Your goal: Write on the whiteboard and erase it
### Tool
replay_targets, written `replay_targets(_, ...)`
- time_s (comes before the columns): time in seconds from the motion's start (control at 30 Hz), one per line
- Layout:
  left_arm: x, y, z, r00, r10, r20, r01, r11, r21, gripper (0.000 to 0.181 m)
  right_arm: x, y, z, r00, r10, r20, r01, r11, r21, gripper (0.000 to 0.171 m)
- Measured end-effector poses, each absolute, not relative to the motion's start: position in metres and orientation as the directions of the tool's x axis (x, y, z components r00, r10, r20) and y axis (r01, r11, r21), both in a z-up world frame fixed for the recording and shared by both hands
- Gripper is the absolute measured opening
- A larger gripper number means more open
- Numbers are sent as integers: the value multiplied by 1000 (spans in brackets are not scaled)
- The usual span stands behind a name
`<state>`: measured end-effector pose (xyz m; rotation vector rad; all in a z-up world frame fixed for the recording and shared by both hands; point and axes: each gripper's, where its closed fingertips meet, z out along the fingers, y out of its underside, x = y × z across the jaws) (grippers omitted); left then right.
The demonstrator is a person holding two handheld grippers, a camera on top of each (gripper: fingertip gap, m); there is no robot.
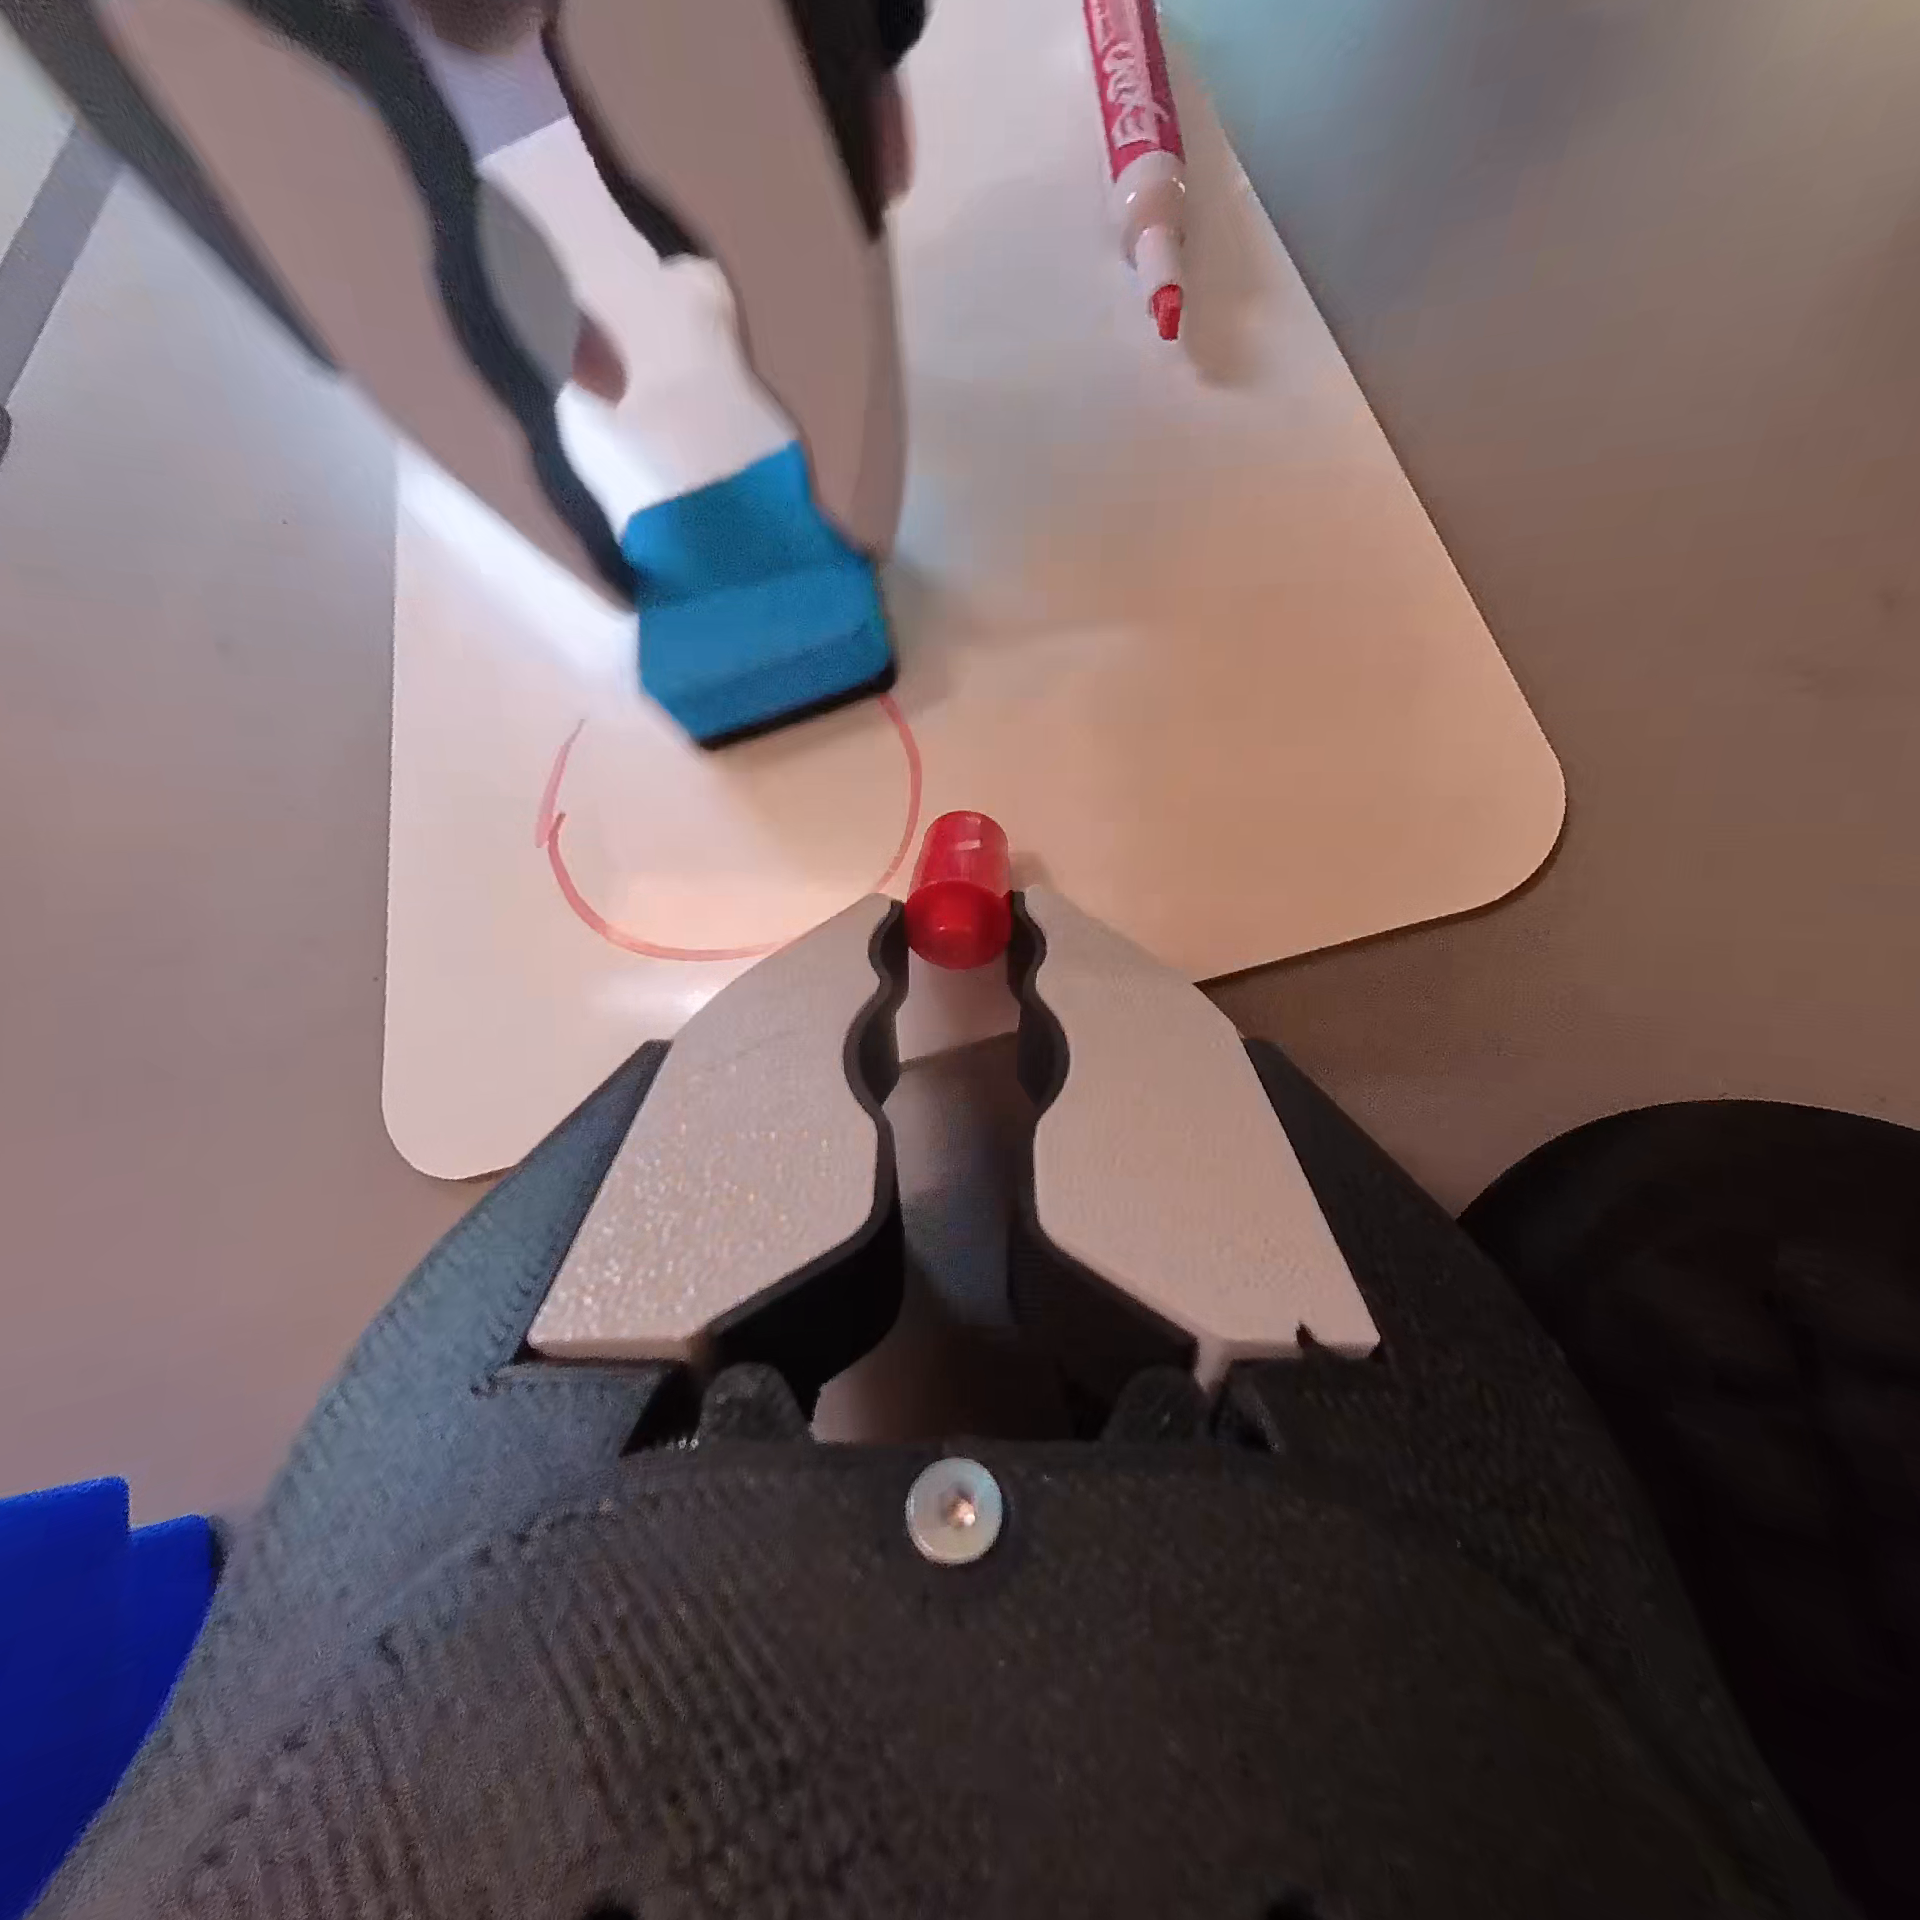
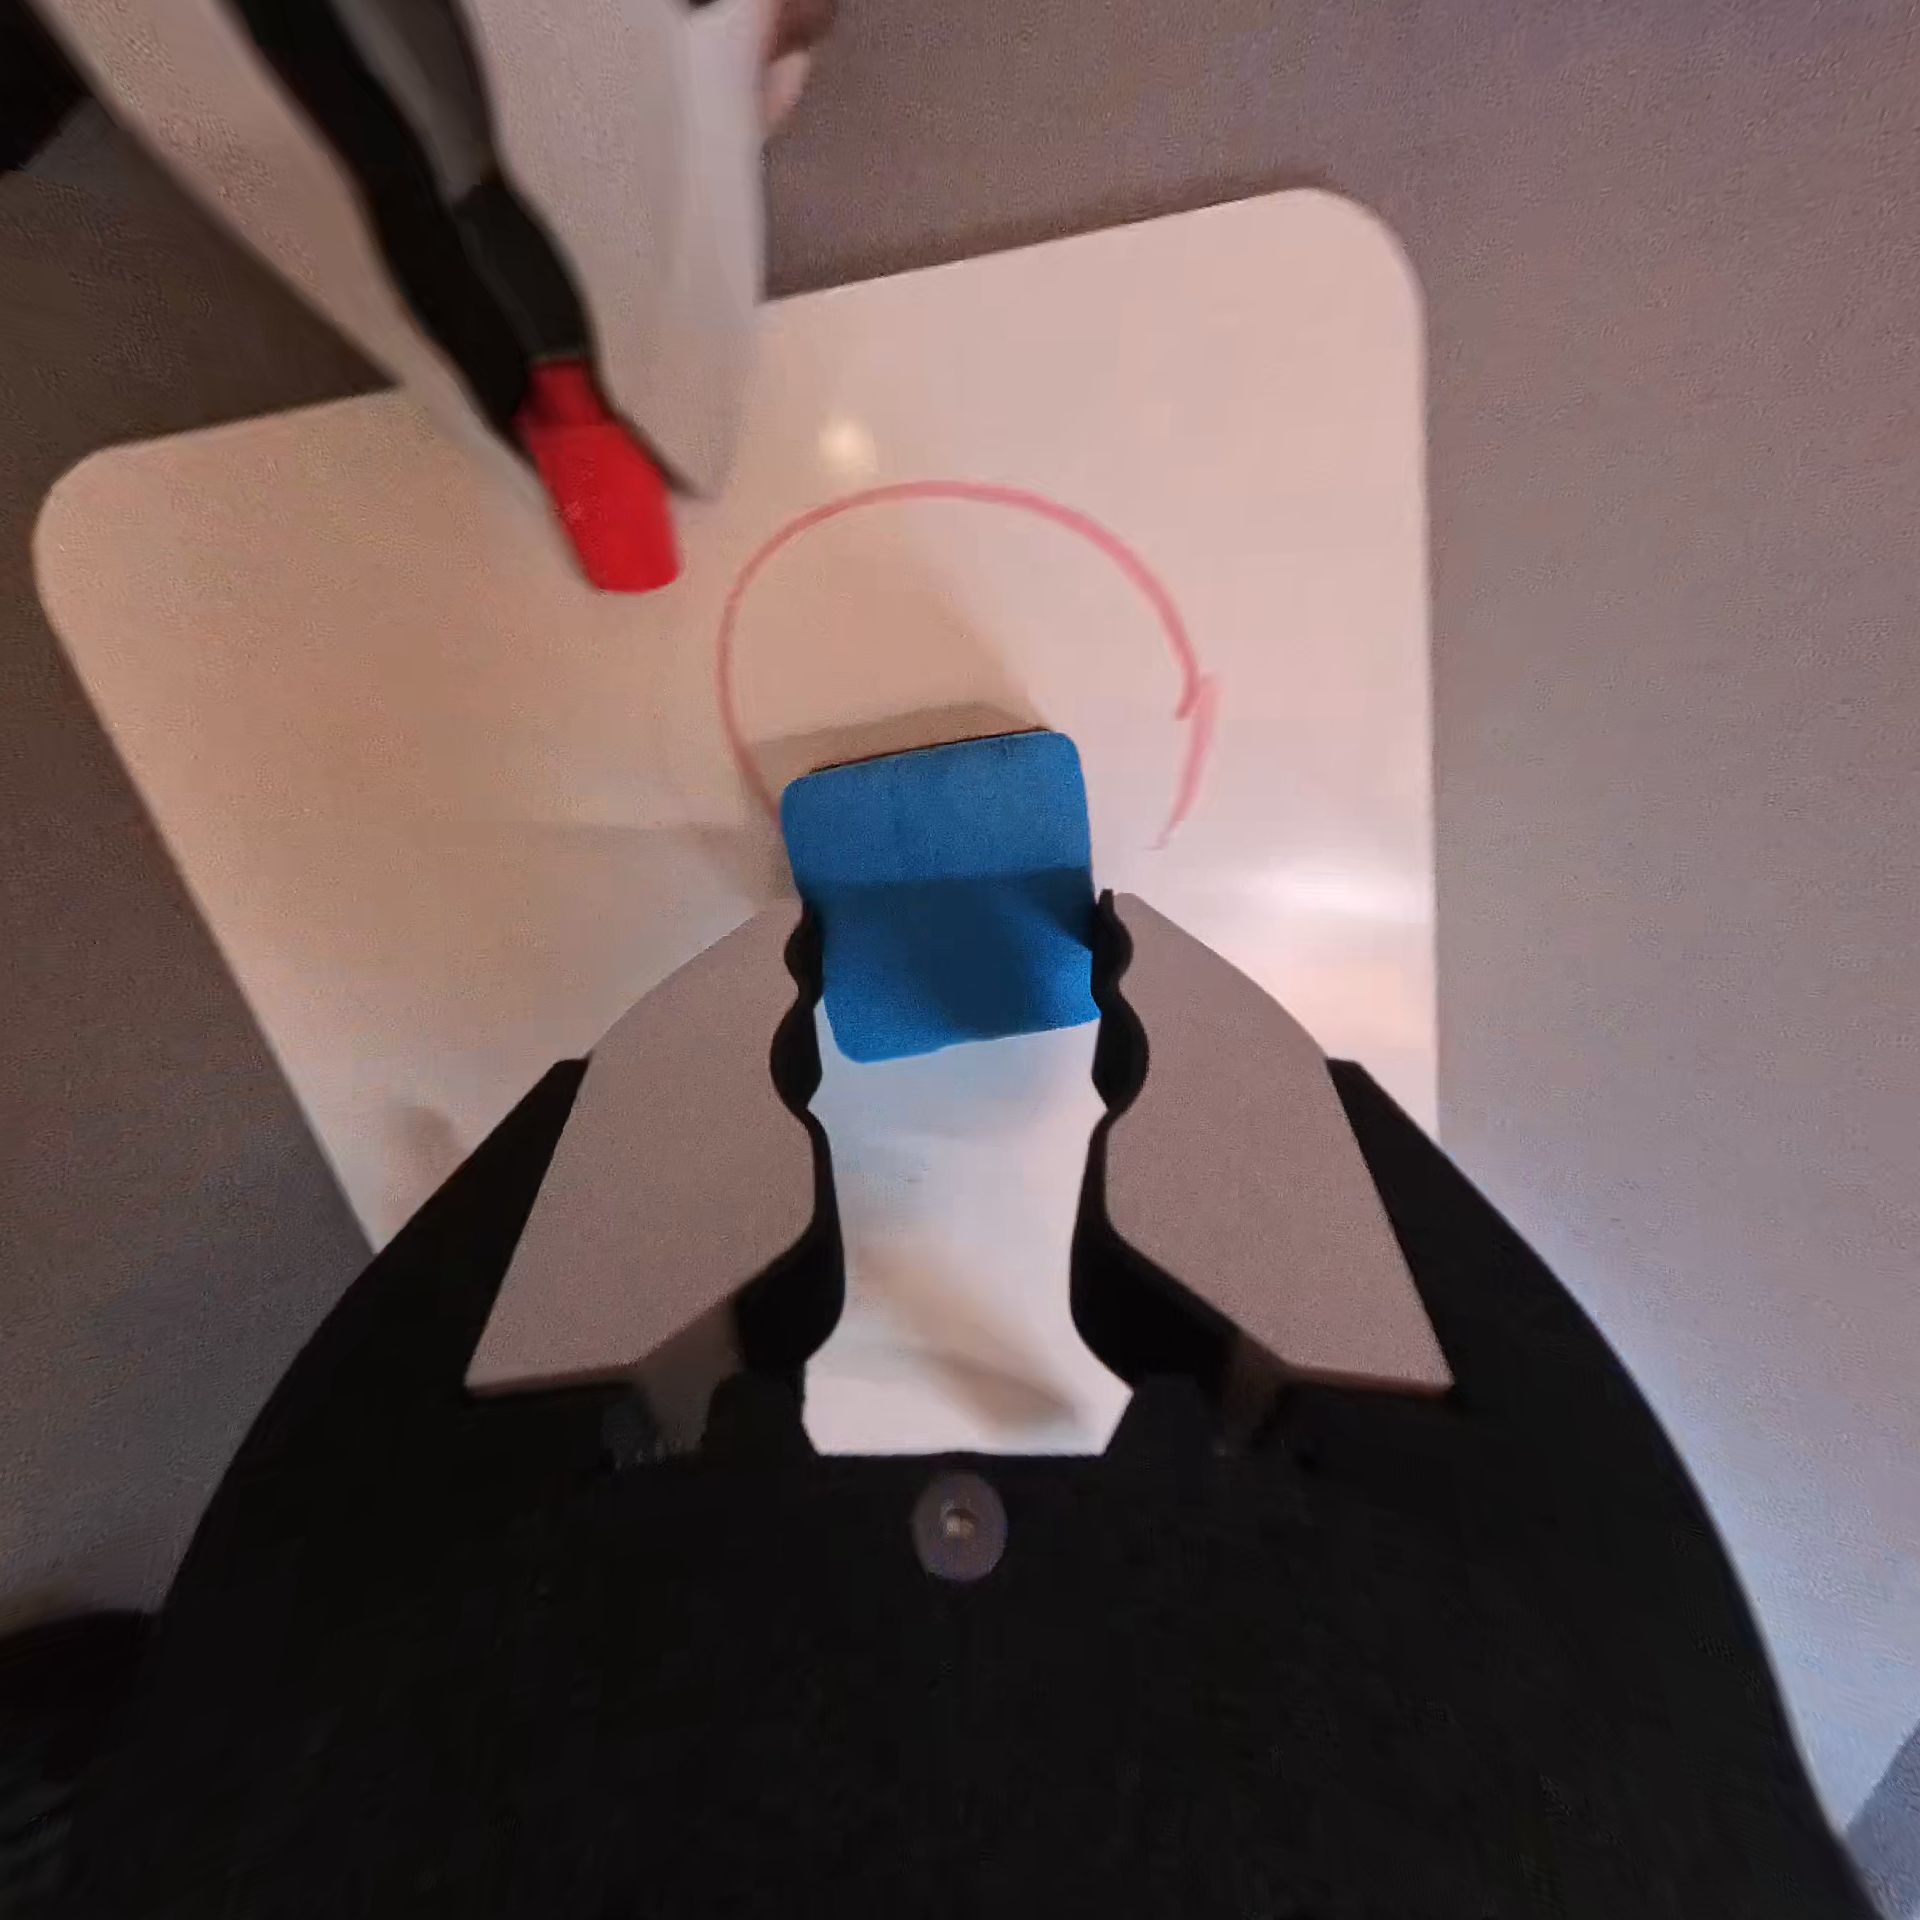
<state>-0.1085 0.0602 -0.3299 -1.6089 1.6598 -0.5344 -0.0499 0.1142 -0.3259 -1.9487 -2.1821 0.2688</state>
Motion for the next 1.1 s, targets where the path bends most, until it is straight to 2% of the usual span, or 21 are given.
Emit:
replay_targets(0.07, -109, 60, -330, 74, -973, -218, -658, 116, -744, 19, -22, 110, -326, -85, 996, 6, 971, 85, -224, 51)
replay_targets(0.13, -109, 60, -330, 77, -972, -223, -660, 118, -742, 19, 12, 142, -326, 70, 997, 34, 980, -62, -189, 51)
replay_targets(0.2, -108, 60, -330, 78, -971, -224, -660, 118, -742, 19, 20, 160, -326, 225, 974, 10, 948, -216, -232, 50)
replay_targets(0.27, -108, 60, -330, 79, -972, -222, -660, 116, -743, 19, 10, 135, -326, 129, 991, 36, 962, -116, -248, 50)
replay_targets(0.37, -107, 59, -330, 82, -972, -222, -660, 113, -742, 19, 31, 90, -326, 4, 999, 33, 985, 2, -175, 51)
replay_targets(0.43, -106, 58, -330, 78, -972, -220, -660, 115, -742, 19, 65, 106, -326, 130, 991, 31, 981, -124, -149, 51)
replay_targets(0.5, -105, 56, -330, 72, -972, -222, -660, 120, -742, 19, 78, 137, -326, 282, 958, 42, 946, -271, -180, 50)
replay_targets(0.53, -104, 56, -330, 71, -972, -226, -659, 125, -741, 19, 68, 143, -326, 297, 953, 51, 937, -281, -208, 50)
replay_targets(0.63, -104, 56, -330, 72, -972, -223, -659, 122, -743, 19, 11, 100, -326, 95, 995, 43, 959, -80, -271, 50)
replay_targets(0.7, -104, 56, -330, 74, -972, -225, -658, 122, -743, 19, 11, 72, -325, -34, 999, 43, 974, 42, -221, 51)
replay_targets(0.73, -104, 56, -330, 77, -971, -225, -659, 120, -743, 19, 21, 71, -325, -38, 999, 35, 979, 44, -200, 51)
replay_targets(0.8, -104, 56, -330, 79, -971, -226, -659, 119, -742, 19, 45, 101, -326, 91, 995, 33, 978, -83, -190, 51)
replay_targets(0.9, -104, 56, -329, 75, -971, -225, -658, 121, -743, 19, 38, 138, -325, 216, 976, 40, 946, -199, -257, 50)
replay_targets(1.0, -104, 55, -329, 69, -973, -222, -656, 123, -745, 19, -5, 99, -325, 20, 999, 34, 950, -9, -313, 50)
replay_targets(1.1, -104, 54, -329, 65, -973, -222, -655, 126, -745, 19, 1, 77, -325, -119, 993, 21, 954, 120, -273, 51)
